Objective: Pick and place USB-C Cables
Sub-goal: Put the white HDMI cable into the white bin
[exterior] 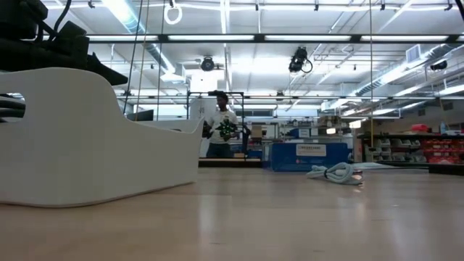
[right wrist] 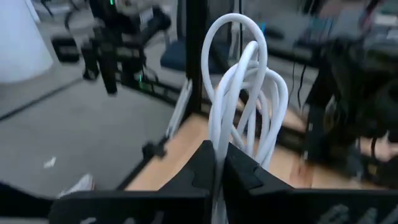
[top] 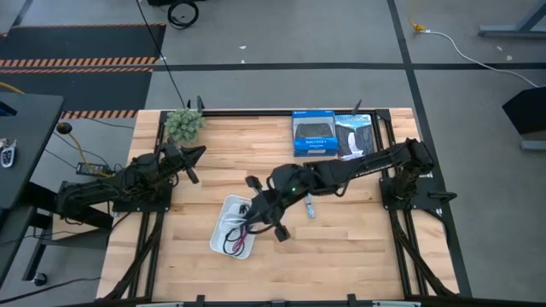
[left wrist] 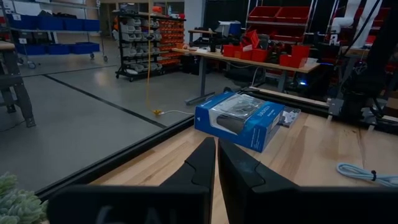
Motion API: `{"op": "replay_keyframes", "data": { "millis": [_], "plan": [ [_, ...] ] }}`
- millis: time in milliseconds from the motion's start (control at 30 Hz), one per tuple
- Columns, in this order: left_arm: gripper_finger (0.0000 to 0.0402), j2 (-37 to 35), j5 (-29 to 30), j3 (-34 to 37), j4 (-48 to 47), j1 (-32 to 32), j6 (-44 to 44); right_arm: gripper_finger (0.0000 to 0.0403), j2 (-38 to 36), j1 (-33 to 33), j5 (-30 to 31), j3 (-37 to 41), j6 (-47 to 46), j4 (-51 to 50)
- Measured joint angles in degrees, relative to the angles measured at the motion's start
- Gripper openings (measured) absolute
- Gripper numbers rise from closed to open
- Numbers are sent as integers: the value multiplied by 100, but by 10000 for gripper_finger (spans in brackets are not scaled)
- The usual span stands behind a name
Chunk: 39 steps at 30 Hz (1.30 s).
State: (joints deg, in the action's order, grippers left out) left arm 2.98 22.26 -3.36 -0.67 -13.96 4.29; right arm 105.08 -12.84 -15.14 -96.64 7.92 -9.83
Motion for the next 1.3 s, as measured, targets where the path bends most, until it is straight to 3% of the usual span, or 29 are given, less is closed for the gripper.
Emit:
{"op": "replay_keyframes", "data": {
  "millis": [500,833,1300],
  "plan": [
    [25,0,0,0,-1,1,0,18,-9,-144,-163,-277,443,2177],
    [25,0,0,0,-2,2,0,18,346,-90,-7,-118,579,2265],
    [25,0,0,0,-4,2,0,18,1519,-53,-155,-982,577,1616]
  ]
}}
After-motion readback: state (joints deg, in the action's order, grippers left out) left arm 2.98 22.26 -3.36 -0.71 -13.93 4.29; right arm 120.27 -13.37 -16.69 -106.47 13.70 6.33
